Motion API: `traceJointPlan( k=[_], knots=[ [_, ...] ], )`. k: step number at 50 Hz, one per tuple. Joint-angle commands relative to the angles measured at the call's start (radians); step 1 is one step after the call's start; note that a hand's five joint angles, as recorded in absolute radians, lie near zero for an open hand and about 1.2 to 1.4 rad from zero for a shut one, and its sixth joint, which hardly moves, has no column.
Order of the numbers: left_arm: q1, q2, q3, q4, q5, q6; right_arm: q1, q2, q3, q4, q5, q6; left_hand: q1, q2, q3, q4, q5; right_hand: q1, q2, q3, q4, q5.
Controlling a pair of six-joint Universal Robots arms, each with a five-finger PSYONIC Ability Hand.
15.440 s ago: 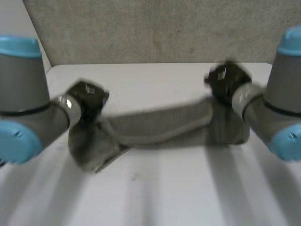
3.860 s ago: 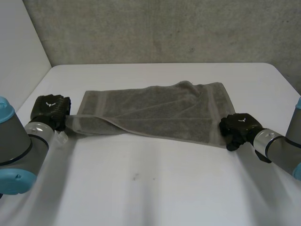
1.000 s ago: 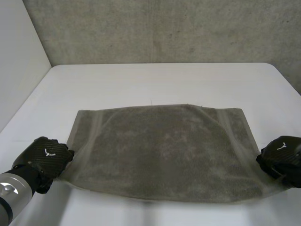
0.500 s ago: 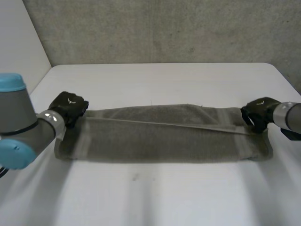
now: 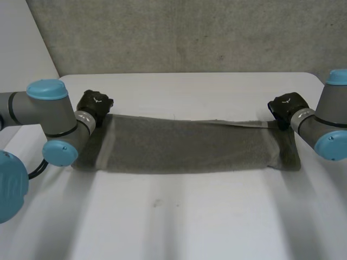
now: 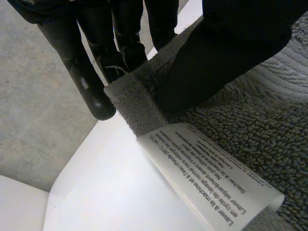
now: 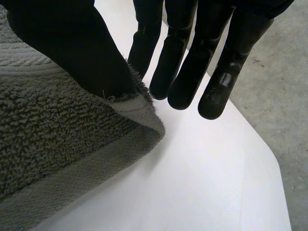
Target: Fold the towel.
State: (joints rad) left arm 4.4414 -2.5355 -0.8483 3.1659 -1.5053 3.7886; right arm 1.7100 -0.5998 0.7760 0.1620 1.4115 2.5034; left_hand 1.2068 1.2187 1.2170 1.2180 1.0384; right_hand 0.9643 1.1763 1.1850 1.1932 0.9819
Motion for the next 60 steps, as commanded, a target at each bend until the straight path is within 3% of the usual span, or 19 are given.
traceJointPlan(
  k=[1,4,5,6,7,8,9,10,15,20,25,30,31,36,40,51,55,60],
  knots=[
    [0.001,-0.035,0.055,0.003,-0.013,0.003,0.002,0.038,-0.075,-0.013,0.004,0.000,0.189,0.178,0.179,0.178,0.183,0.432,0.220,0.211,0.203,0.240],
    [-0.001,-0.039,0.069,0.003,-0.013,-0.001,0.002,0.040,-0.087,-0.028,0.006,0.000,0.189,0.178,0.179,0.178,0.183,0.432,0.220,0.211,0.203,0.240],
    [-0.002,-0.037,0.071,0.002,-0.013,-0.003,0.002,0.040,-0.087,-0.033,0.006,0.000,0.189,0.178,0.179,0.178,0.183,0.200,-0.012,-0.020,-0.028,0.008],
    [-0.002,-0.037,0.071,0.002,-0.013,-0.003,0.002,0.040,-0.087,-0.033,0.006,0.000,0.189,0.178,0.179,0.178,0.183,0.198,-0.014,-0.022,-0.031,0.006],
    [-0.007,-0.035,0.071,0.002,-0.013,-0.004,0.003,0.038,-0.087,-0.036,0.010,0.000,-0.162,-0.174,-0.172,-0.173,-0.168,-0.651,-0.863,-0.871,-0.879,-0.843],
    [-0.007,-0.035,0.071,0.002,-0.013,-0.004,0.005,0.032,-0.084,-0.036,0.012,0.000,-0.165,-0.177,-0.176,-0.177,-0.172,-0.790,-1.002,-1.010,-1.019,-0.982],
    [-0.017,-0.035,0.071,0.003,-0.015,-0.003,0.005,0.032,-0.084,-0.036,0.012,0.000,-0.799,-0.811,-0.809,-0.810,-0.805,-0.790,-1.002,-1.010,-1.019,-0.982],
    [-0.027,-0.031,0.072,0.003,-0.024,-0.003,0.008,0.022,-0.075,-0.038,0.015,0.003,-1.032,-1.044,-1.042,-1.043,-1.038,-0.790,-1.002,-1.010,-1.019,-0.982],
    [-0.039,-0.022,0.072,0.003,-0.049,-0.004,0.023,-0.060,-0.052,-0.036,0.033,0.029,-1.029,-1.040,-1.039,-1.040,-1.035,-0.790,-1.002,-1.010,-1.019,-0.982],
    [-0.037,0.061,0.060,0.000,-0.087,-0.017,0.017,-0.215,0.058,-0.039,0.021,0.160,-1.029,-1.040,-1.039,-1.040,-1.035,-0.790,-1.002,-1.010,-1.019,-0.982],
    [-0.027,0.172,-0.001,-0.017,-0.118,-0.118,0.010,-0.446,0.289,-0.067,-0.032,0.273,-1.029,-1.040,-1.039,-1.040,-1.035,-0.790,-1.002,-1.010,-1.019,-0.982],
    [0.009,0.364,-0.196,-0.032,-0.115,-0.335,-0.024,-0.558,0.455,-0.058,-0.089,0.275,-1.029,-1.040,-1.039,-1.040,-1.035,-0.790,-1.002,-1.010,-1.019,-0.982],
    [0.009,0.365,-0.196,-0.032,-0.115,-0.336,-0.044,-0.578,0.512,-0.056,-0.101,0.275,-1.029,-1.040,-1.039,-1.040,-1.035,-0.790,-1.002,-1.010,-1.019,-0.982],
    [0.022,0.539,-0.432,-0.021,-0.107,-0.506,-0.087,-0.597,0.661,-0.058,-0.121,0.275,-1.032,-1.043,-1.042,-1.043,-1.038,-0.790,-1.002,-1.010,-1.019,-0.982],
    [0.024,0.601,-0.538,-0.006,-0.092,-0.546,-0.113,-0.600,0.749,-0.067,-0.126,0.273,-1.032,-1.043,-1.042,-1.043,-1.038,-0.790,-1.002,-1.010,-1.019,-0.982],
    [0.009,0.684,-0.773,0.180,-0.067,-0.550,-0.153,-0.479,0.845,-0.205,-0.172,0.282,-1.029,-1.040,-1.039,-1.040,-1.035,-0.691,-0.903,-0.912,-0.920,-0.884],
    [0.007,0.681,-0.787,0.184,-0.067,-0.550,-0.156,-0.443,0.844,-0.243,-0.172,0.270,-1.029,-1.040,-1.039,-1.040,-1.035,-0.446,-0.658,-0.666,-0.675,-0.638],
    [0.009,0.678,-0.788,0.186,-0.067,-0.552,-0.156,-0.423,0.839,-0.282,-0.169,0.264,-1.031,-1.043,-1.042,-1.043,-1.038,-0.316,-0.528,-0.536,-0.545,-0.508]
  ],
)
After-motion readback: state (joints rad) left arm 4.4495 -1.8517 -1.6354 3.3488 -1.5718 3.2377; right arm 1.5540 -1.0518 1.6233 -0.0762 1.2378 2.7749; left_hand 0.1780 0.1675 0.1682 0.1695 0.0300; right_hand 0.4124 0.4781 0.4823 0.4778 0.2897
